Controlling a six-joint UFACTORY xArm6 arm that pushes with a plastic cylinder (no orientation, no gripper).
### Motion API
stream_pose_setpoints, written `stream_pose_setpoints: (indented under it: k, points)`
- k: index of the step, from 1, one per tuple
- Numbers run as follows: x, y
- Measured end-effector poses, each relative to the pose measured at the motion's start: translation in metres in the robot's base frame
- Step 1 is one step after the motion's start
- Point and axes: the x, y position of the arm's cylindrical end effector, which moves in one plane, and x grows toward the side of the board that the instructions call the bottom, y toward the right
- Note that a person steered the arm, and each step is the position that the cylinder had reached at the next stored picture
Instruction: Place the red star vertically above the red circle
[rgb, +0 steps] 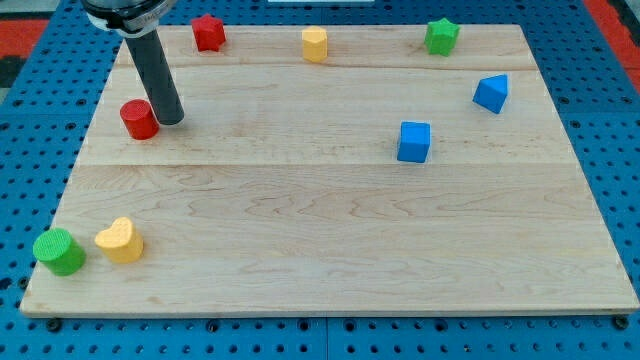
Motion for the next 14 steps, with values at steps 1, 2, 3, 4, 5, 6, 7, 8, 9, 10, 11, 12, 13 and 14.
stream_pose_setpoints:
  k: [1,2,3,4,5,6,7,8,9,10,11,12,13,14]
  points:
    - [0.0,0.0]
    - [-0.001,-0.007]
    - [-0.001,-0.007]
    - [-0.012,0.066]
    - [-0.013,0.144]
    - [-0.032,0.213]
    - [-0.06,0.259]
    - [-0.064,0.309]
    - [-0.069,0.254]
    - [-0.113,0.166]
    - [-0.129,0.156]
    - [-0.155,0.122]
    - [-0.17,0.086]
    - [-0.171,0.052]
